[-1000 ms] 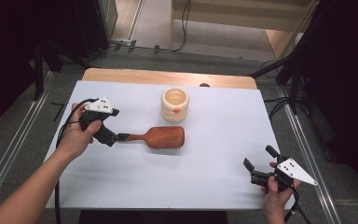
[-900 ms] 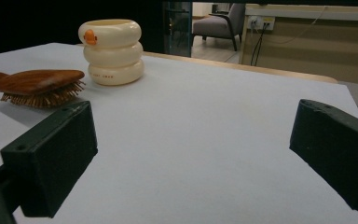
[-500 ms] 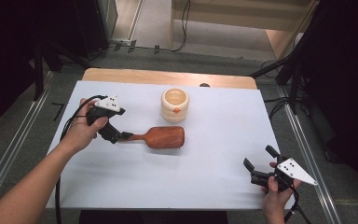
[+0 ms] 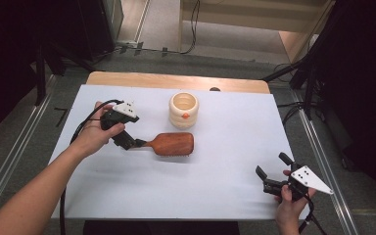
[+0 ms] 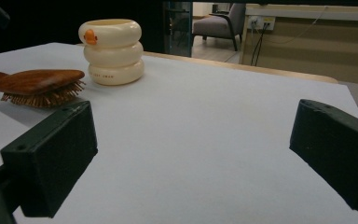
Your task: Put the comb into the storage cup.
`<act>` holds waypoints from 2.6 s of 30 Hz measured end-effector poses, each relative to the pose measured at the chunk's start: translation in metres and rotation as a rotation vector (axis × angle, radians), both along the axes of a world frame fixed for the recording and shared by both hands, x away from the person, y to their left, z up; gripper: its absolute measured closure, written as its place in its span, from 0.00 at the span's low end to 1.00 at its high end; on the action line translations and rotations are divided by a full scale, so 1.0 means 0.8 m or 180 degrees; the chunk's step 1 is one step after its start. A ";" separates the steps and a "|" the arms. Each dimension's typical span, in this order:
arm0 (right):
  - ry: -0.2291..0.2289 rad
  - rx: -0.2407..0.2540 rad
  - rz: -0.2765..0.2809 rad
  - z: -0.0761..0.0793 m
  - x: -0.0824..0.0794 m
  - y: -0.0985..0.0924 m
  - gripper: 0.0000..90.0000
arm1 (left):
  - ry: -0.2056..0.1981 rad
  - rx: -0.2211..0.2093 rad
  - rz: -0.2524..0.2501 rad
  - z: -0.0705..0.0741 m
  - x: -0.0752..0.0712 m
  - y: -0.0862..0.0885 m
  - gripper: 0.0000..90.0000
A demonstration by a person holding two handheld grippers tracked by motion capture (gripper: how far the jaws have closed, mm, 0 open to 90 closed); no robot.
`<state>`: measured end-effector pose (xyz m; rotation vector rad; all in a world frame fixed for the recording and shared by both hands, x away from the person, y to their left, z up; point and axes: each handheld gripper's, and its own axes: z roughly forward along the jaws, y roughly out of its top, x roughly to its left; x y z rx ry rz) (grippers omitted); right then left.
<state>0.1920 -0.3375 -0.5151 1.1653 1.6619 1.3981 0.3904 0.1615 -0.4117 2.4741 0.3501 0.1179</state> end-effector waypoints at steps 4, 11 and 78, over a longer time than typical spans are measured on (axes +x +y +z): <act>-0.0003 -0.0002 0.0001 0.000 0.000 0.000 0.00 | 0.0020 0.0061 -0.0050 -0.004 0.002 -0.006 0.07; 0.0002 -0.0001 0.0001 0.000 0.000 0.000 0.00 | 0.0032 0.0254 -0.0108 -0.014 0.007 -0.013 0.07; 0.0001 -0.0028 0.0005 0.000 0.002 0.000 0.00 | 0.0020 0.0888 -0.0469 -0.079 0.017 -0.044 0.72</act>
